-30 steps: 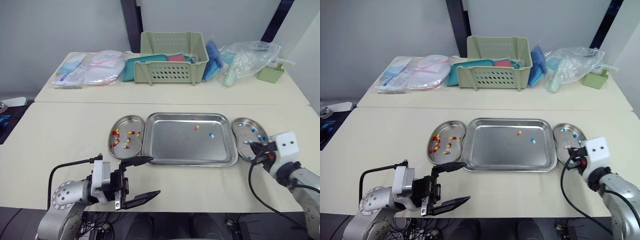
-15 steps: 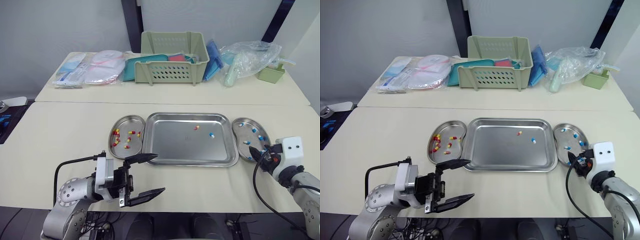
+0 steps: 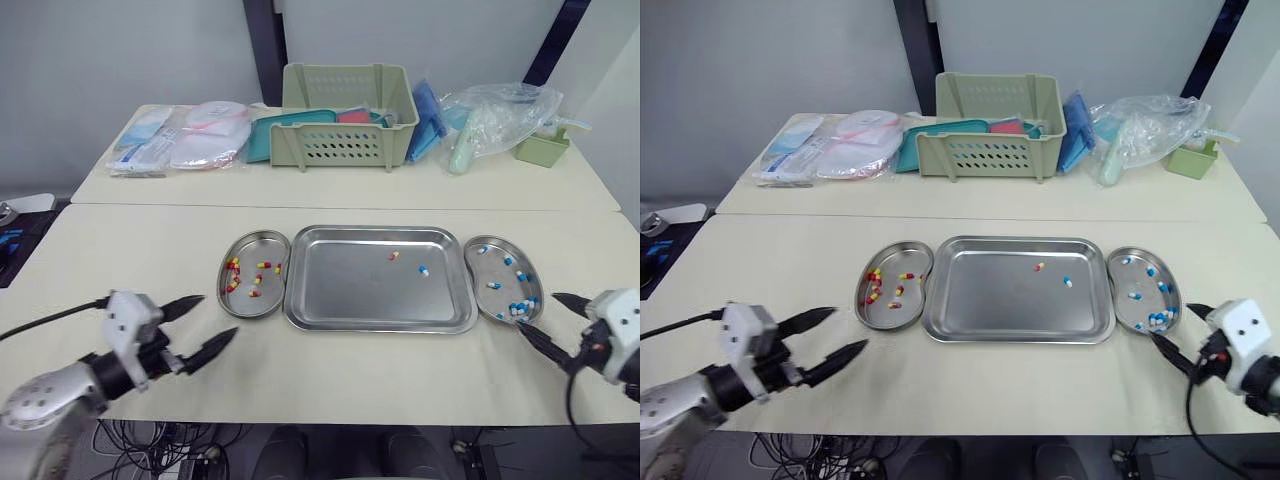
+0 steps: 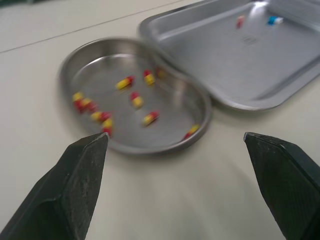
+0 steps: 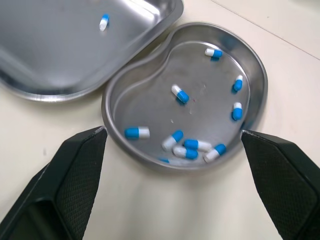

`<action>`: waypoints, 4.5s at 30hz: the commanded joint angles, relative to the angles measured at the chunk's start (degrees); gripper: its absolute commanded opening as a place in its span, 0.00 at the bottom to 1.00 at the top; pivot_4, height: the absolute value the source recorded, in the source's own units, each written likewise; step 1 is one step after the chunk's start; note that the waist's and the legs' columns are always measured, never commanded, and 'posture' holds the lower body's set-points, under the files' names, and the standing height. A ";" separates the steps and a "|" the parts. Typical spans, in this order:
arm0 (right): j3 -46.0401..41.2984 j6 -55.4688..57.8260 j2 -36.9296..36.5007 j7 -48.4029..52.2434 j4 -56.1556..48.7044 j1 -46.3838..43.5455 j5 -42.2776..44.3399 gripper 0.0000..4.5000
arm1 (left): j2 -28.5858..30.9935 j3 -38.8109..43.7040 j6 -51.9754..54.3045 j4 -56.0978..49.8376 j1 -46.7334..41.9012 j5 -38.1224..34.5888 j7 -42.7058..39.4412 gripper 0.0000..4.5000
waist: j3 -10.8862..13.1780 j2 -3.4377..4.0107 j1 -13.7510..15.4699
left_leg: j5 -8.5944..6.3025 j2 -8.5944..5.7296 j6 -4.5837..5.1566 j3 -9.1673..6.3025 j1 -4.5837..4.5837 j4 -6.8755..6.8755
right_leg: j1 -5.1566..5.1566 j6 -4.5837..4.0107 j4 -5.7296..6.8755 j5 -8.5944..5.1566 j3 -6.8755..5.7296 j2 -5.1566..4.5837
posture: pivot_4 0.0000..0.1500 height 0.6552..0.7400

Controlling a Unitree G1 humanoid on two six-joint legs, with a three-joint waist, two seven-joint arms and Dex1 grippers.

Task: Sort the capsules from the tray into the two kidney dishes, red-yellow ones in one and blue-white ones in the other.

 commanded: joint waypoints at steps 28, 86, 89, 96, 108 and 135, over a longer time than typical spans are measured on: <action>-8.71 -3.84 -5.15 13.33 4.91 8.83 1.41 1.00 | 3.28 4.98 0.85 15.40 -2.72 6.55 -4.70 1.00 | 0.15 -0.27 -0.01 | -0.01 0.03 -0.02 0.02 -0.01 -0.02 | 0.02 -0.01 -0.02 0.00 0.00 -0.01 | 1.00 1.00; 23.07 -1.32 16.67 -16.40 -20.60 -1.65 0.18 1.00 | -27.02 -47.41 8.44 17.01 -54.75 20.60 11.77 0.67 | 0.06 -0.31 0.21 | 0.02 -0.04 -0.03 -0.09 -0.07 0.15 | 0.03 0.04 0.08 0.03 -0.06 0.01 | 1.00 1.00; 23.82 -1.72 17.19 -17.27 -21.06 -0.69 -0.39 1.00 | -31.43 -50.05 4.81 25.31 -58.77 23.66 11.23 0.67 | 0.07 -0.31 0.23 | 0.02 -0.07 -0.03 -0.09 -0.10 0.18 | 0.02 0.05 0.06 0.03 -0.06 0.00 | 1.00 1.00; 24.15 -5.48 18.74 -17.77 -19.93 3.56 -1.56 1.00 | -38.00 -50.33 -2.76 42.33 -66.36 29.01 12.25 0.67 | 0.07 -0.32 0.05 | 0.02 -0.08 -0.03 -0.10 -0.11 0.17 | 0.00 0.05 0.07 0.03 -0.07 0.00 | 1.00 1.00; 24.98 -5.94 19.78 -18.96 -20.96 5.66 -2.17 1.00 | -43.33 -48.62 -8.14 60.49 -73.66 32.64 12.33 0.67 | 0.07 -0.32 0.22 | 0.02 -0.09 -0.03 -0.11 -0.12 0.18 | 0.00 0.06 0.08 0.03 -0.08 0.00 | 1.00 1.00; 25.13 -2.34 16.82 -18.44 -24.24 4.37 -1.67 1.00 | -34.42 -43.41 6.79 27.94 -66.13 29.16 3.35 0.01 | 0.06 -0.27 -0.06 | 0.04 -0.06 -0.05 -0.11 -0.11 0.17 | -0.02 0.06 0.11 0.03 -0.06 0.00 | 1.00 1.00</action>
